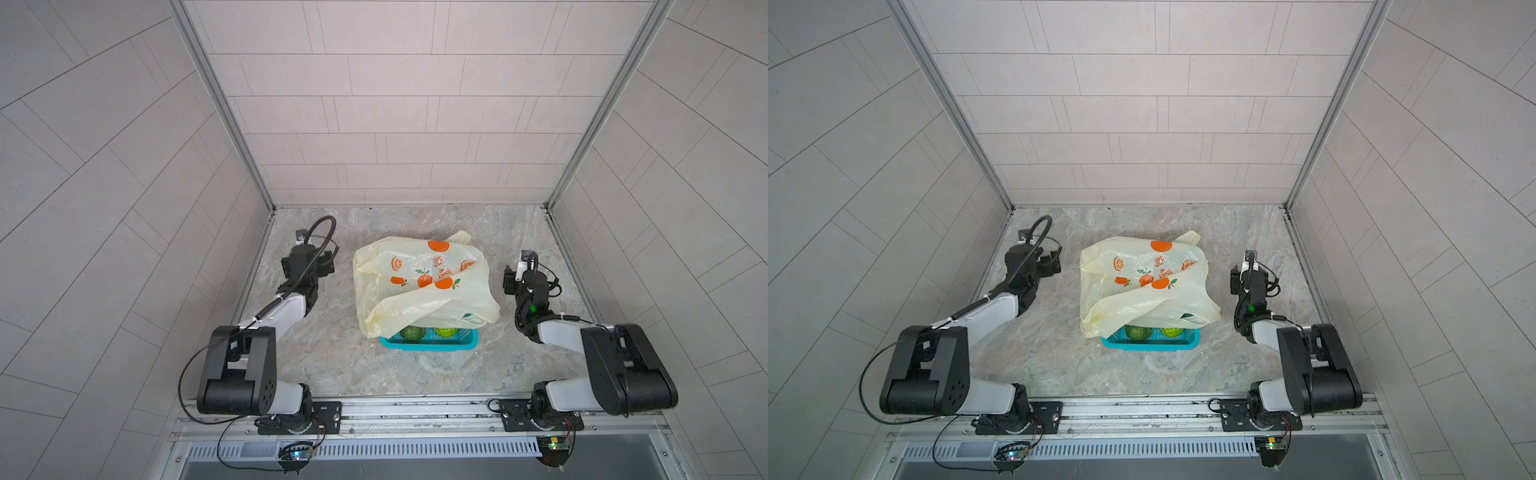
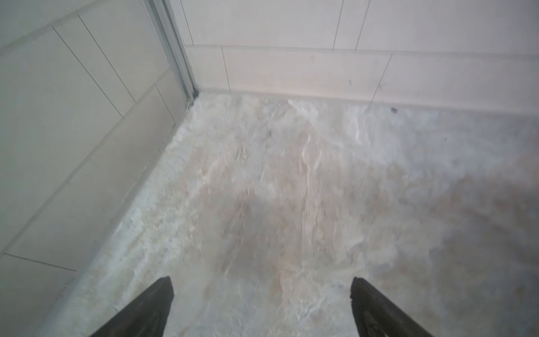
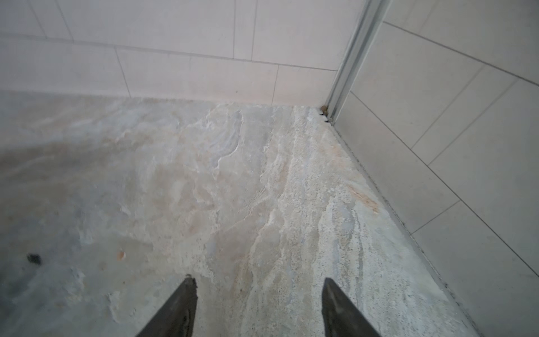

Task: Place the fruits into the plastic bag
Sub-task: Pick up the plastic bag from the center of the table.

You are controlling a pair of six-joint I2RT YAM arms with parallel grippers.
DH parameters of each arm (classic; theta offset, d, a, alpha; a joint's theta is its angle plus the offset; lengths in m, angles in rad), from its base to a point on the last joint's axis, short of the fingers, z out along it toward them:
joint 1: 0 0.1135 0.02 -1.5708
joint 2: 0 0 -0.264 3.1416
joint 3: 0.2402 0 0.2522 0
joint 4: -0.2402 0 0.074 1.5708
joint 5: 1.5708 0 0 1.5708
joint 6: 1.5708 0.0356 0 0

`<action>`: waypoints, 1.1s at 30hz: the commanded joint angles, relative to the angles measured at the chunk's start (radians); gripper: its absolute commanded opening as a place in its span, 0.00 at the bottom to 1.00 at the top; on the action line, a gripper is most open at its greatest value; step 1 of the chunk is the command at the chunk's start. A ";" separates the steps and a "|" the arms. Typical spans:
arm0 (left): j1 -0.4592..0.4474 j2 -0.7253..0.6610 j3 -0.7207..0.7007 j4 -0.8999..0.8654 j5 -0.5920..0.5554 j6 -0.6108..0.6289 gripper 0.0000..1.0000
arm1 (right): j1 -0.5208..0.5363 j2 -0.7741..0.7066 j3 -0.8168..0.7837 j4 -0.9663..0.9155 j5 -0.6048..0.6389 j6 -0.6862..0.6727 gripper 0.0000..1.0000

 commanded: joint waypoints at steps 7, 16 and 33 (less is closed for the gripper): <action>-0.280 -0.067 0.517 -0.686 -0.050 -0.270 1.00 | 0.052 -0.138 0.353 -0.896 0.150 0.491 0.63; -0.892 0.424 1.368 -1.234 -0.006 -0.235 1.00 | 0.053 -0.234 0.571 -1.352 -0.118 0.522 0.72; -1.183 0.758 1.465 -1.318 -0.453 -0.135 0.87 | 0.000 -0.275 0.611 -1.444 -0.275 0.448 0.82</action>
